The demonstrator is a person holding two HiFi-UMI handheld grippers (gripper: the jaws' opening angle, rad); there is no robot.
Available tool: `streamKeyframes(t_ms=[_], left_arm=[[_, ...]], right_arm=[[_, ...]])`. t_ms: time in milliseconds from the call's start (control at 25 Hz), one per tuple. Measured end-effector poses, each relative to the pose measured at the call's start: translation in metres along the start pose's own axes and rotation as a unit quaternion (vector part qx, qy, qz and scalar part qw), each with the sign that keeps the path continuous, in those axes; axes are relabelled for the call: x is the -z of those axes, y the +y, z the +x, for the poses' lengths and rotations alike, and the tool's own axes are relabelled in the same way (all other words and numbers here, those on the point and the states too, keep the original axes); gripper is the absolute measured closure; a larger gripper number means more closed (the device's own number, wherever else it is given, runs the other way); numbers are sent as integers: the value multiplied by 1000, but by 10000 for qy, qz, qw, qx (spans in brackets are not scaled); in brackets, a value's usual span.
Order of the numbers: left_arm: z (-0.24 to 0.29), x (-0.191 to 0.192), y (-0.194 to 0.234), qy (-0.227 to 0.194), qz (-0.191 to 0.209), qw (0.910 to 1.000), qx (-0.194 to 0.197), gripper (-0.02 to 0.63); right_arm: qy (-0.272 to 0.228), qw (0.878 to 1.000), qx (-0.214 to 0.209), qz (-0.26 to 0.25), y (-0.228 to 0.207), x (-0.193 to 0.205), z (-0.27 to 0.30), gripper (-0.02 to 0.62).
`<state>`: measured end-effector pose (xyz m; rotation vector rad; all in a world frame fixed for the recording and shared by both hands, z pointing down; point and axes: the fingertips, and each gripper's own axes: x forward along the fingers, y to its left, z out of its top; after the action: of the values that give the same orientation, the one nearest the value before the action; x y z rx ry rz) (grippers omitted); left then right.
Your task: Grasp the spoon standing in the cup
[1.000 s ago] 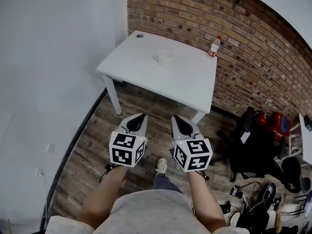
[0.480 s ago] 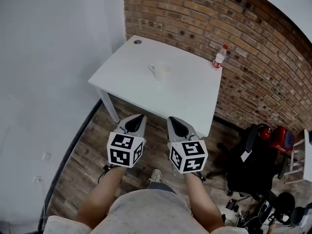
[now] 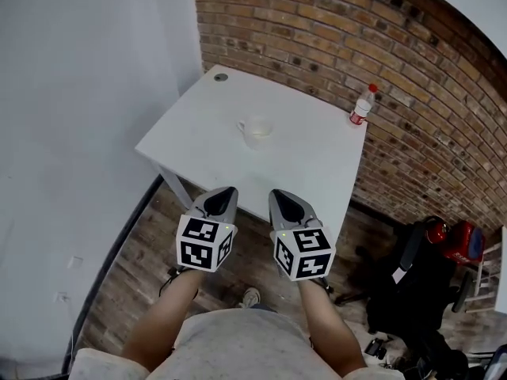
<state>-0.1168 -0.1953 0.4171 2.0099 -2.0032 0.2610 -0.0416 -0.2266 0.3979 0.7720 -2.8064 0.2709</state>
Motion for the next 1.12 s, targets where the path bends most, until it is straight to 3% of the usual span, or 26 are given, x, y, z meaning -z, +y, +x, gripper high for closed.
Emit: streamKeyframes(t_ms=[440,680,880,1120], left_arm=[[59,-17,26,108,580,9983,8,612],[104,-24,49,221,1156,9925,327,597],[148,-25,67,415,1764,9797,861,576],[196,-23,82,597,2577,9505,1631,559]], right_arm=[[-2,9999,-149,-43,-28,-18,47,589],[65,10000,-39,-15,-40,-22,86,589],[157,9996,232,92,-56,-25,123,589],[306,9971,638,273,-75,-29,161,589]])
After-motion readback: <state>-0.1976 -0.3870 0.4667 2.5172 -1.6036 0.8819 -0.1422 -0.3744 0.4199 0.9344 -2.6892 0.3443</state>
